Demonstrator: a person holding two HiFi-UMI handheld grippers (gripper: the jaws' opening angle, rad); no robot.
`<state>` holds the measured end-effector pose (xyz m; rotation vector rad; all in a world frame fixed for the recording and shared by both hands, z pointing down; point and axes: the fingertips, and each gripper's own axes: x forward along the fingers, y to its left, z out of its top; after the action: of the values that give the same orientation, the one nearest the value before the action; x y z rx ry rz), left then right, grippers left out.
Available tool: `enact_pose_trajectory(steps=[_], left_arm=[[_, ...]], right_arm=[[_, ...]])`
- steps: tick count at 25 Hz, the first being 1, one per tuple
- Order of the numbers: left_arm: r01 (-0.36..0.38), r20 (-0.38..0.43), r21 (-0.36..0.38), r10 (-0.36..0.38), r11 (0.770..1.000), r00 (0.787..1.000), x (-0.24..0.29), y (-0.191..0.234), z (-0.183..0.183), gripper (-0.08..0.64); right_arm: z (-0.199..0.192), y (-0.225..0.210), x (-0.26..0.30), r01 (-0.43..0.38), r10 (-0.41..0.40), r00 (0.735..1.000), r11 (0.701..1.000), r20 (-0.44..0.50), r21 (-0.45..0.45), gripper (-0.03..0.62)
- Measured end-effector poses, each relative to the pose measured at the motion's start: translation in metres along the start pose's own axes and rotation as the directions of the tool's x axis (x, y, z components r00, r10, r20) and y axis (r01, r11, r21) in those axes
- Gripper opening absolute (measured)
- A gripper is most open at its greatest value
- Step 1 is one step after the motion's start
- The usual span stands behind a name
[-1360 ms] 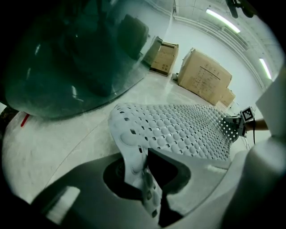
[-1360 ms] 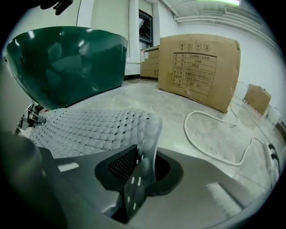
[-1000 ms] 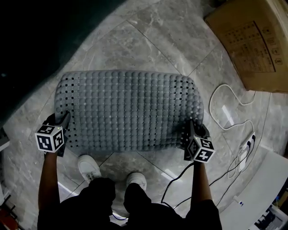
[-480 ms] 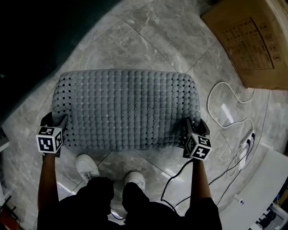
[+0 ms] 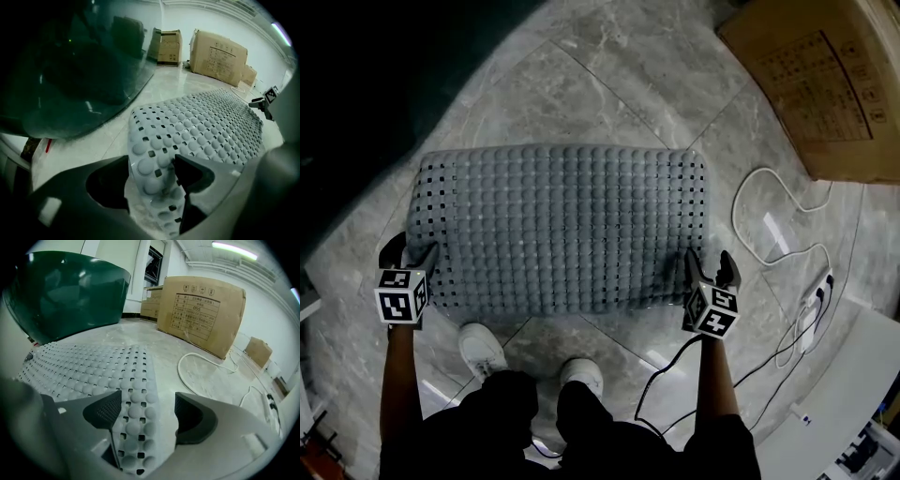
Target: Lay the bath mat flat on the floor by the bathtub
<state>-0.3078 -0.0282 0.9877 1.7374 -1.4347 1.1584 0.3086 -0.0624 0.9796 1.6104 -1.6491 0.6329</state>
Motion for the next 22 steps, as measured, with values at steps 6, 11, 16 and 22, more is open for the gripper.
enact_pose_trajectory(steps=[6, 11, 16, 22], left_arm=[[-0.039, 0.037, 0.022, 0.038, 0.999, 0.999, -0.006, 0.008, 0.006, 0.316], [-0.031, 0.072, 0.034, 0.029, 0.999, 0.997, -0.01, 0.004, 0.01, 0.313], [-0.022, 0.115, 0.037, 0.017, 0.999, 0.993, -0.014, -0.002, 0.014, 0.241], [-0.032, 0.155, 0.02, 0.028, 0.999, 0.988, -0.018, 0.0, 0.018, 0.003]], right_arm=[[0.005, 0.001, -0.001, 0.001, -0.001, 0.999, 1.0, 0.032, 0.007, 0.385], [0.017, 0.01, -0.005, 0.006, -0.006, 0.999, 1.0, 0.046, -0.004, 0.294], [0.03, 0.027, -0.009, -0.019, 0.022, 0.996, 0.999, 0.083, -0.043, 0.157], [0.044, 0.047, -0.015, -0.06, 0.066, 0.99, 0.997, 0.126, -0.055, 0.028]])
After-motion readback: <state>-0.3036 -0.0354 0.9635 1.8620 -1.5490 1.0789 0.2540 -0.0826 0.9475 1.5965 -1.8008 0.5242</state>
